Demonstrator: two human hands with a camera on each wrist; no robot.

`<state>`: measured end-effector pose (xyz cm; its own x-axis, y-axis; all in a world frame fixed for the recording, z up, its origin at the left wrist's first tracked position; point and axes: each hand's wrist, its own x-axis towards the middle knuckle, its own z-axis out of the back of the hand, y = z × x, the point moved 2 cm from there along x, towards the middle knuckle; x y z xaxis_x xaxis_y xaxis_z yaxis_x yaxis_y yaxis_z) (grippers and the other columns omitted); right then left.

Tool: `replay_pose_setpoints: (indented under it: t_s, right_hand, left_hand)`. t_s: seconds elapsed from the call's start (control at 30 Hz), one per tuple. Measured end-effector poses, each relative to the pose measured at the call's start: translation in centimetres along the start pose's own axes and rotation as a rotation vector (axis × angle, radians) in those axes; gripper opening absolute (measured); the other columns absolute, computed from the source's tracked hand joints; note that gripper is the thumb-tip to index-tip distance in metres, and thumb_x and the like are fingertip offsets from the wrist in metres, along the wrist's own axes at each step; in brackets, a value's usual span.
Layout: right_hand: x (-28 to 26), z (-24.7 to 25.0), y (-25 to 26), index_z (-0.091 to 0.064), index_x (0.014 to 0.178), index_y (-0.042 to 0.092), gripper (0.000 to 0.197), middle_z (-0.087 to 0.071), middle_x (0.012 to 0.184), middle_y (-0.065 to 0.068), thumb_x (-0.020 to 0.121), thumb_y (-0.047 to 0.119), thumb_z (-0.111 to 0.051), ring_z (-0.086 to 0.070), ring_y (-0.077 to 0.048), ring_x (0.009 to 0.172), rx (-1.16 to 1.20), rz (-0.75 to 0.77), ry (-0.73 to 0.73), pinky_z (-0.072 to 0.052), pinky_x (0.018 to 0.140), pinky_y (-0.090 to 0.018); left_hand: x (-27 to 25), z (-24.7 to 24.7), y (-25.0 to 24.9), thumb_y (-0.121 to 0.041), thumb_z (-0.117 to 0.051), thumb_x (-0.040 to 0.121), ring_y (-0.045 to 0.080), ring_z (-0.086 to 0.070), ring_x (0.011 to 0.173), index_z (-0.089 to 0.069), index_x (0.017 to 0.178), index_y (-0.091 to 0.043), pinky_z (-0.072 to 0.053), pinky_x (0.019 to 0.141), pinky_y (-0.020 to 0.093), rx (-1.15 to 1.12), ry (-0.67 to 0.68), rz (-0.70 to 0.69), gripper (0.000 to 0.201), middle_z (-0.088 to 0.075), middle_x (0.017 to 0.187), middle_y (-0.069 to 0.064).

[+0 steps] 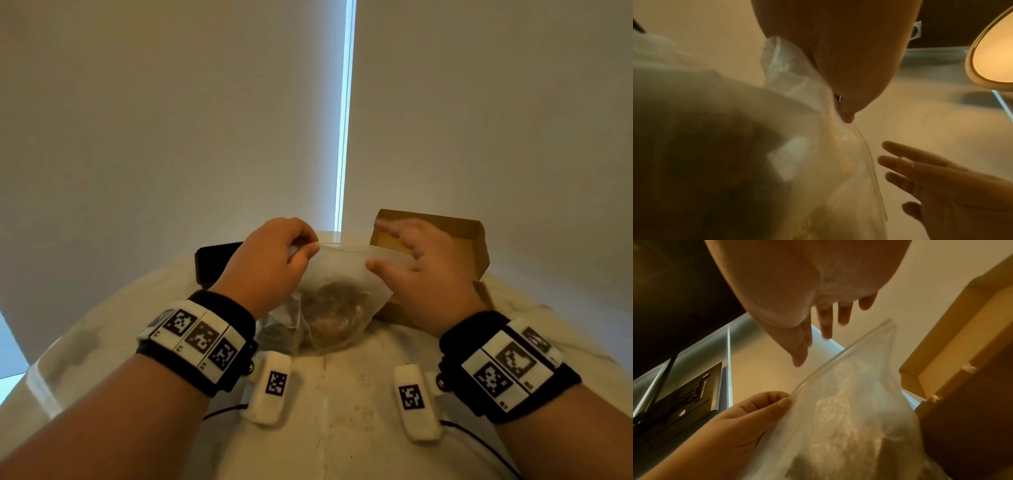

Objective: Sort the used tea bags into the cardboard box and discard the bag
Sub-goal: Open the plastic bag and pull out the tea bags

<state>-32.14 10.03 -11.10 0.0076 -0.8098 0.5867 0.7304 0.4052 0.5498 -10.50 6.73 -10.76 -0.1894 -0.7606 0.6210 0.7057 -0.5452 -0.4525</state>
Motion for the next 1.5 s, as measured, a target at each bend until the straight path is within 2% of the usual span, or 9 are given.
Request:
replay_pose_setpoints:
  t_s: [0.1,0.27,0.57,0.77,1.0,1.13,1.27,1.37,1.5]
  right_hand:
    - [-0.4,-0.7,0.5,-0.065,0.102,0.041,0.012,-0.060,0.103,0.019,0.092,0.034,-0.066,-0.054,-0.001,0.096,0.055,-0.015,0.103,-0.046,0.087,-0.021]
    - [-0.4,-1.1,0.4,-0.064,0.085,0.039,0.011,-0.061,0.086,0.007,0.090,0.031,-0.069,-0.056,-0.009,0.078,-0.012,-0.067,0.165,-0.046,0.068,-0.017]
    - [-0.4,0.2,0.0,-0.061,0.075,0.035,0.020,-0.054,0.093,0.018,0.094,0.029,-0.065,-0.051,-0.007,0.096,-0.018,-0.103,0.050,-0.043,0.091,-0.030]
    - [-0.5,0.3,-0.5,-0.062,0.083,0.030,0.013,-0.061,0.090,0.014,0.095,0.026,-0.064,-0.057,-0.005,0.089,0.047,-0.155,0.082,-0.044,0.072,-0.021]
    - [-0.5,0.2,-0.5,-0.061,0.085,0.027,0.010,-0.065,0.116,0.006,0.095,0.026,-0.064,-0.057,-0.016,0.111,0.094,-0.213,0.090,-0.046,0.096,-0.036]
    - [-0.6,0.3,-0.7,-0.061,0.084,0.027,0.011,-0.064,0.121,0.006,0.094,0.025,-0.065,-0.057,-0.019,0.115,0.103,-0.247,0.106,-0.046,0.100,-0.039]
    - [-0.9,0.5,0.0,-0.062,0.083,0.027,0.012,-0.061,0.132,0.007,0.093,0.023,-0.066,-0.054,-0.018,0.123,0.123,-0.235,0.132,-0.042,0.103,-0.038]
    - [-1.5,0.6,0.9,-0.063,0.077,0.027,0.015,-0.058,0.135,0.014,0.088,0.019,-0.070,-0.048,-0.013,0.129,0.133,-0.145,0.220,-0.039,0.110,-0.041]
    - [-2.0,0.5,2.0,-0.063,0.075,0.029,0.018,-0.056,0.134,0.021,0.084,0.016,-0.071,-0.043,-0.008,0.132,0.004,-0.030,0.387,-0.038,0.108,-0.034]
  left_hand:
    - [-0.2,-0.2,-1.1,-0.031,-0.060,0.097,-0.003,-0.056,0.083,-0.065,0.099,-0.029,-0.039,0.071,0.010,-0.019,0.064,-0.032,0.005,-0.060,0.088,-0.018]
    - [-0.3,1.0,-2.3,-0.032,-0.061,0.097,0.001,-0.060,0.087,-0.064,0.100,-0.030,-0.041,0.072,0.010,0.024,0.166,-0.055,0.005,-0.064,0.094,-0.016]
    - [-0.1,3.4,-2.2,-0.033,-0.063,0.093,-0.001,-0.059,0.077,-0.066,0.093,-0.029,-0.041,0.064,0.014,0.138,0.146,-0.038,0.006,-0.063,0.085,-0.017]
    - [-0.3,4.2,-1.8,-0.024,-0.069,0.085,0.006,-0.060,0.065,-0.066,0.082,-0.026,-0.050,0.060,0.022,0.066,0.160,0.003,0.005,-0.064,0.071,-0.011]
    - [0.0,4.6,-1.0,-0.020,-0.071,0.083,0.004,-0.052,0.052,-0.065,0.075,-0.026,-0.046,0.053,0.016,0.048,0.158,0.008,0.012,-0.061,0.062,-0.007]
    - [-0.1,4.8,-0.9,-0.018,-0.071,0.081,0.016,-0.061,0.060,-0.067,0.075,-0.025,-0.054,0.058,0.028,0.016,0.163,-0.017,0.011,-0.067,0.066,0.001]
    - [-0.1,4.9,-0.3,-0.025,-0.068,0.079,0.019,-0.059,0.059,-0.068,0.070,-0.018,-0.052,0.061,0.030,-0.238,0.198,0.016,0.011,-0.066,0.066,0.002]
    - [-0.2,4.2,0.4,-0.032,-0.058,0.091,0.019,-0.056,0.065,-0.068,0.075,-0.010,-0.049,0.067,0.032,-0.615,0.190,0.259,0.030,-0.062,0.071,0.006]
    - [-0.5,3.1,0.9,-0.054,-0.065,0.079,0.024,-0.064,0.078,-0.072,0.112,-0.004,-0.056,0.072,0.033,-0.734,0.620,0.490,0.061,-0.068,0.095,0.014]
